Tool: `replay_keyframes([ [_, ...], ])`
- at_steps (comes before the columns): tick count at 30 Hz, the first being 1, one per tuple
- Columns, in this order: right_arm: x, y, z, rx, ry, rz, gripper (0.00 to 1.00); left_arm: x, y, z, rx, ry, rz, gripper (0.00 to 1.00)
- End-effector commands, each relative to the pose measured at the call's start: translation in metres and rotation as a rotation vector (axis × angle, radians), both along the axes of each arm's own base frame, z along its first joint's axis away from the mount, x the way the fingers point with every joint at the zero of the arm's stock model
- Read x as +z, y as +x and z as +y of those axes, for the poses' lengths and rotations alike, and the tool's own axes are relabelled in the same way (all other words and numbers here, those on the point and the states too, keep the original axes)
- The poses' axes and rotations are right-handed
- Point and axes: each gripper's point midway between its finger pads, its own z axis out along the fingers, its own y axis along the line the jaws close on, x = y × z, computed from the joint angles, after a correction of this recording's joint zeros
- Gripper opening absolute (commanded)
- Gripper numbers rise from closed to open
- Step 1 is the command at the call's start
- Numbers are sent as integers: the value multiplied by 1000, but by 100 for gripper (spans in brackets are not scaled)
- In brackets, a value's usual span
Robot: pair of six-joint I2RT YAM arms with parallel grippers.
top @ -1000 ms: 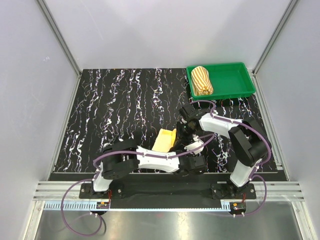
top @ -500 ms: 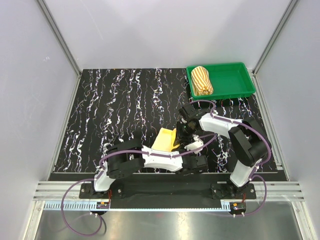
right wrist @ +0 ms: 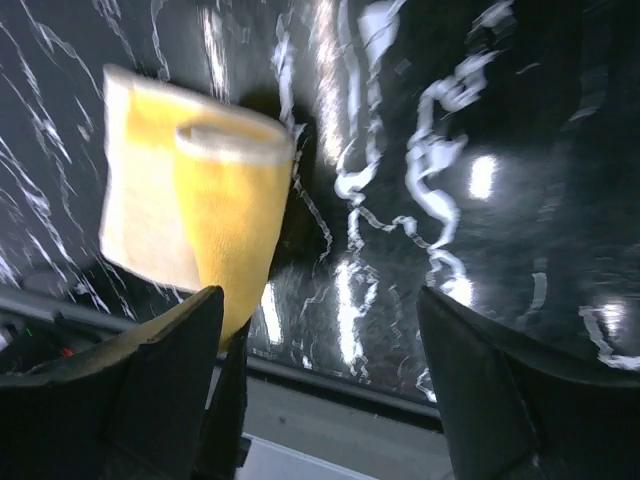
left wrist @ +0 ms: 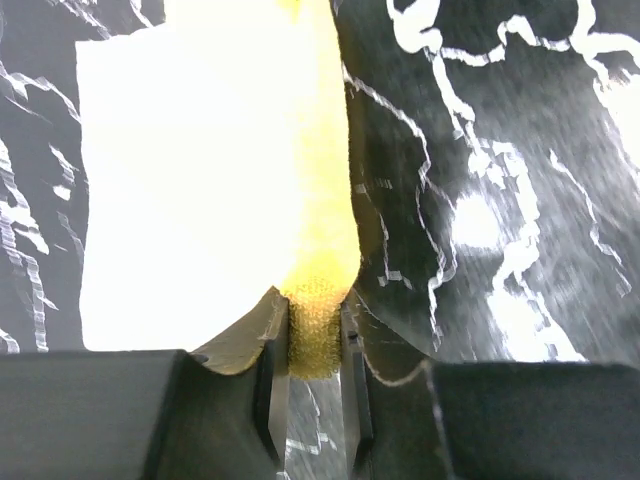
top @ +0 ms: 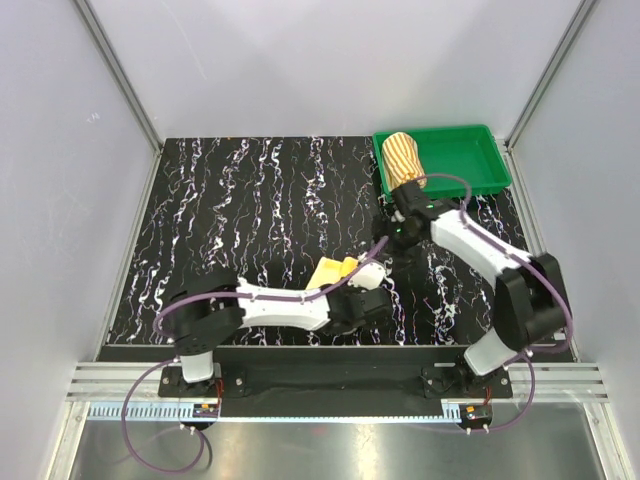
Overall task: Roll the towels
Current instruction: Roll the towel
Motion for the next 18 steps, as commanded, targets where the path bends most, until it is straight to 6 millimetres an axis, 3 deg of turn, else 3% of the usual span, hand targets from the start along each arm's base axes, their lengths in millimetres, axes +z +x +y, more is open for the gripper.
replay_keyframes([
  [1,51,19,-29,-65,-12,-148,86,8,-14,-10,5,-191,114,2],
  [4,65,19,-34,-84,21,-207,88,20,-10,-16,18,-346,179,2],
  [5,65,13,-35,-87,34,-211,89,12,-9,-7,37,-366,223,2],
  [7,68,11,-24,-81,113,-227,89,23,-5,-12,46,-468,244,1],
  [8,60,2,-23,-77,137,-211,89,13,-5,-2,61,-482,283,1],
  [9,62,-5,-11,-55,215,-197,89,19,-2,-7,54,-540,285,1],
  [10,68,0,-2,-42,281,-244,89,24,-1,-7,53,-590,295,1],
  [12,63,-19,11,-25,398,-208,89,21,-2,-4,52,-691,354,1],
  [16,67,-20,26,-8,549,-273,90,31,-6,0,32,-907,491,1],
  [17,57,-25,26,-23,561,-244,90,39,6,2,35,-980,480,1],
  [18,61,-22,31,-6,599,-267,90,33,3,7,61,-1007,519,0],
])
